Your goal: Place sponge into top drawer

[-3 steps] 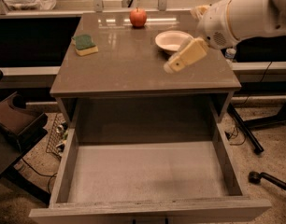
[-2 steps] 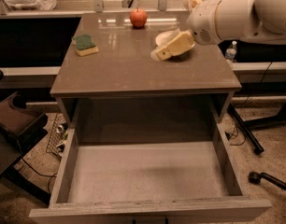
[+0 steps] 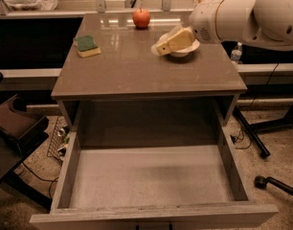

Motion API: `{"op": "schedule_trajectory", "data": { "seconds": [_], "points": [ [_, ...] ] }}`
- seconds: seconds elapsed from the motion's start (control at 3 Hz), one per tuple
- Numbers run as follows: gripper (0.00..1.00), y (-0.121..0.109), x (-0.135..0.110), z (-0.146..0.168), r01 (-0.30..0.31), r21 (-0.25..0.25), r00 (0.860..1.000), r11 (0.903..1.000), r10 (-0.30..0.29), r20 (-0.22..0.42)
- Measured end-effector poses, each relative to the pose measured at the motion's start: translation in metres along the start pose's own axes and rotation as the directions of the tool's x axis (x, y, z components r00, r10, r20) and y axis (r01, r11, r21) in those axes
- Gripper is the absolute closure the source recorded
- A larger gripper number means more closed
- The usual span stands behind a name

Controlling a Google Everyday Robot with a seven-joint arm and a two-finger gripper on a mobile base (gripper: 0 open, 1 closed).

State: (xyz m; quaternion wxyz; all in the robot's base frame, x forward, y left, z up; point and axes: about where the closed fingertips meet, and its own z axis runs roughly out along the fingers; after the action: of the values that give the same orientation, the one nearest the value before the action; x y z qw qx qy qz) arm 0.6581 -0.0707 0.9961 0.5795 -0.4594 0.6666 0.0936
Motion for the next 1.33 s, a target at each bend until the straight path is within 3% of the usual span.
{"op": "schedule_trajectory", "data": {
  "seconds": [0.33, 0.67, 1.0, 1.33],
  "points": [
    [0.0, 0.003, 0.001, 0.012, -0.009, -0.004, 1.0, 1.0, 0.009, 0.009],
    [0.0, 0.004, 0.007, 0.049, -0.056, 0.011, 0.997, 0.9984, 0.055, 0.058],
    [0.0, -0.006, 0.012, 0.114, -0.133, 0.047, 0.981, 0.99, 0.125, 0.152],
    [0.0, -0.016, 0.011, 0.171, -0.199, 0.056, 0.952, 0.9785, 0.179, 0.249]
  ]
}}
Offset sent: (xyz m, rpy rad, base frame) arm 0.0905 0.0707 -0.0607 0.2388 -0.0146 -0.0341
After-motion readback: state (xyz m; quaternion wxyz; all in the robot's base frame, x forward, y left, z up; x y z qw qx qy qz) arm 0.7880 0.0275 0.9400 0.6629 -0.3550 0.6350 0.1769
